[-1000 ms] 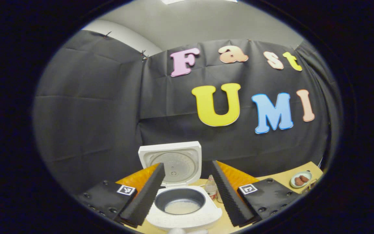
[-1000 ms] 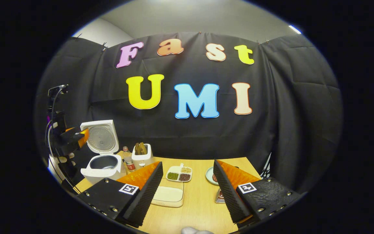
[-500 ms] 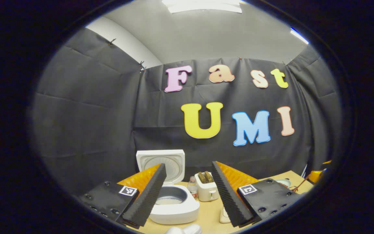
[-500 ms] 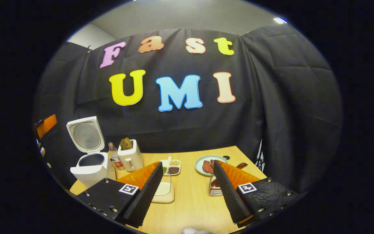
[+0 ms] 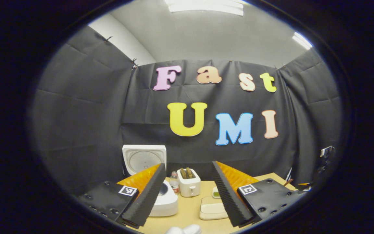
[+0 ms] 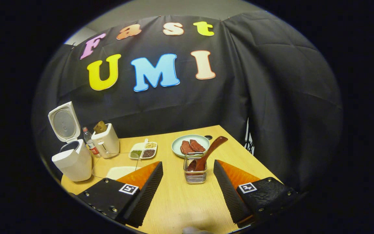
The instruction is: Close the left gripper, press the button to open the rice cooker; take a wooden spoon from the chopstick holder with the right hand, scoop a spoonful of rice and pour it into the rice cooker, then put the wooden spoon back into the chopstick holder.
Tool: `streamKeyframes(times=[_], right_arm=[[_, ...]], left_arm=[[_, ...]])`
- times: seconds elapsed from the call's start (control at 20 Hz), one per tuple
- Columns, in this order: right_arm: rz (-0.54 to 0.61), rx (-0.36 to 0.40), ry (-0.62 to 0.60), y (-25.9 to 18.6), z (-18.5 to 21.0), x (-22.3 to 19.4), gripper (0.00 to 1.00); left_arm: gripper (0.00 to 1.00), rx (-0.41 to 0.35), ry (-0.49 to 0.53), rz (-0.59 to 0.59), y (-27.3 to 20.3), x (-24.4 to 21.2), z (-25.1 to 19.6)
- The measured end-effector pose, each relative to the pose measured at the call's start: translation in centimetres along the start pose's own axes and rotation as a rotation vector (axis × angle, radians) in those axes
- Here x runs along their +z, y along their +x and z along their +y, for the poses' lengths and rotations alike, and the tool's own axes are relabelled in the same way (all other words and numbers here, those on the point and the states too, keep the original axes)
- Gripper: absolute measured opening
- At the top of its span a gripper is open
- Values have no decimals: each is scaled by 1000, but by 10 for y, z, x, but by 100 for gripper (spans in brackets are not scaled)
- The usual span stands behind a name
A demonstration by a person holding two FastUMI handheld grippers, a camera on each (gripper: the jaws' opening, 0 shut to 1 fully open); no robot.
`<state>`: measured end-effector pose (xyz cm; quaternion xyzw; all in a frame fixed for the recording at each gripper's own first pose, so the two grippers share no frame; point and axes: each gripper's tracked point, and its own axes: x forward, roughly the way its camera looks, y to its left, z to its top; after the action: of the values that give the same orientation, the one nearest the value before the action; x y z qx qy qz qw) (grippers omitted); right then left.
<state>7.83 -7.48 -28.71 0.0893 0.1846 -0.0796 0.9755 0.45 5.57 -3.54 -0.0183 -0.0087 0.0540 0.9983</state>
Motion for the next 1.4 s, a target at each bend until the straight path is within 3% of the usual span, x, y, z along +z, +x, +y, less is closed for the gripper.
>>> streamKeyframes(times=[0.55, 1.05, 1.1, 1.25, 1.4], right_arm=[[52, -38, 106, 157, -48, -14, 98], [88, -1, 133, 197, -51, -9, 98], [95, 1, 133, 196, -53, -9, 85], [111, 44, 186, 196, -43, -7, 27], [118, 63, 159, 195, -35, -6, 17]], left_arm=[[99, 58, 19, 94, 34, -28, -40], [96, 116, 106, 64, 53, -25, -43], [100, 123, 106, 58, 54, -22, -42], [100, 136, 116, 42, 55, -15, -42], [98, 149, 126, 41, 52, -14, -40]])
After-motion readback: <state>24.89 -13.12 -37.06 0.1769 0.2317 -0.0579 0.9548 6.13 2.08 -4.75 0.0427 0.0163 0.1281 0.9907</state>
